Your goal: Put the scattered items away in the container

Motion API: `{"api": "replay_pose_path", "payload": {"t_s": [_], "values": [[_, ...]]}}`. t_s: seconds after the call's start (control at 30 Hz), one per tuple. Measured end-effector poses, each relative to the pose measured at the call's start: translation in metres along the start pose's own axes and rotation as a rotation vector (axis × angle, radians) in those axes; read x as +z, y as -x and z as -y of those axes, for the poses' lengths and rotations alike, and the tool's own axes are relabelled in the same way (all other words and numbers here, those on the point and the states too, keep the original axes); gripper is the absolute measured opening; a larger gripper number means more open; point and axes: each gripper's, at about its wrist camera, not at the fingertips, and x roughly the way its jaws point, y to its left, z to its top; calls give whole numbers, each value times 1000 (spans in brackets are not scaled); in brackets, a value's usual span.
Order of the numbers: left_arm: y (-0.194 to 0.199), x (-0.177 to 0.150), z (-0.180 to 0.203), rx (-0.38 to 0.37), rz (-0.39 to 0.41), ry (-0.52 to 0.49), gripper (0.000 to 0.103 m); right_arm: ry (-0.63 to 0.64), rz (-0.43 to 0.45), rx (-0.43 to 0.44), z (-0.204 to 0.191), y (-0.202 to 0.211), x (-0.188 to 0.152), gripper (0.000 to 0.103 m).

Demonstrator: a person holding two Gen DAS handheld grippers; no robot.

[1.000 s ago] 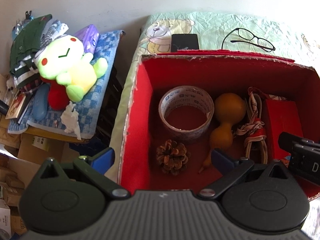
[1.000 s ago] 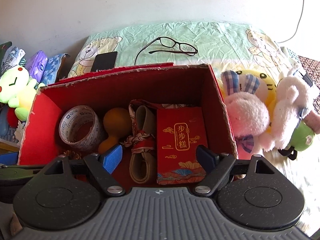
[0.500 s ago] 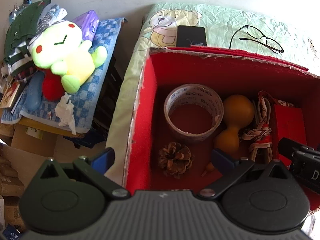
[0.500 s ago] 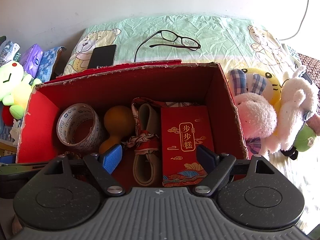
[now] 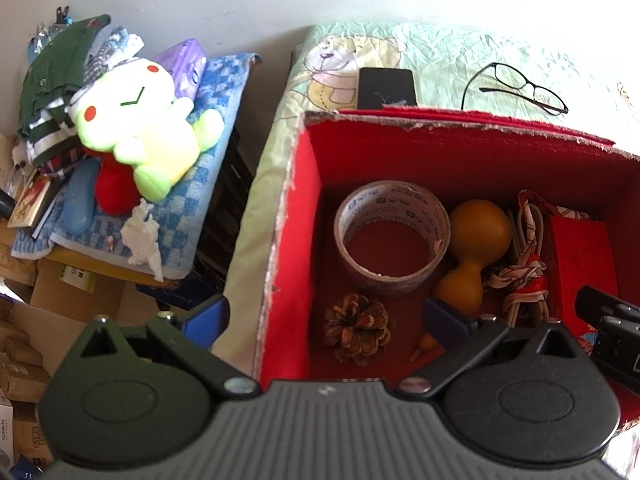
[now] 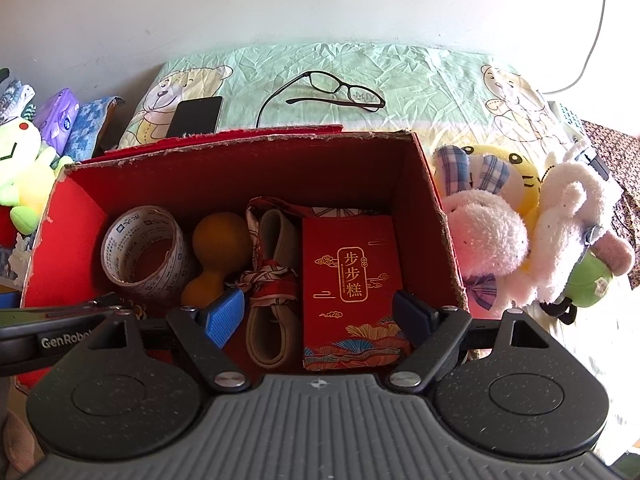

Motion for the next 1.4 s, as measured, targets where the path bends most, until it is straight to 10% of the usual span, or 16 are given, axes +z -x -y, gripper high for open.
{"api": "replay_pose_path", "payload": {"t_s": [0.77, 1.4], "values": [[94, -65, 38, 41, 141, 57, 102, 9, 139, 143, 65, 73, -40, 83], [84, -149, 81, 71, 10, 69, 102, 66, 61, 161, 101, 70, -106, 81]]}}
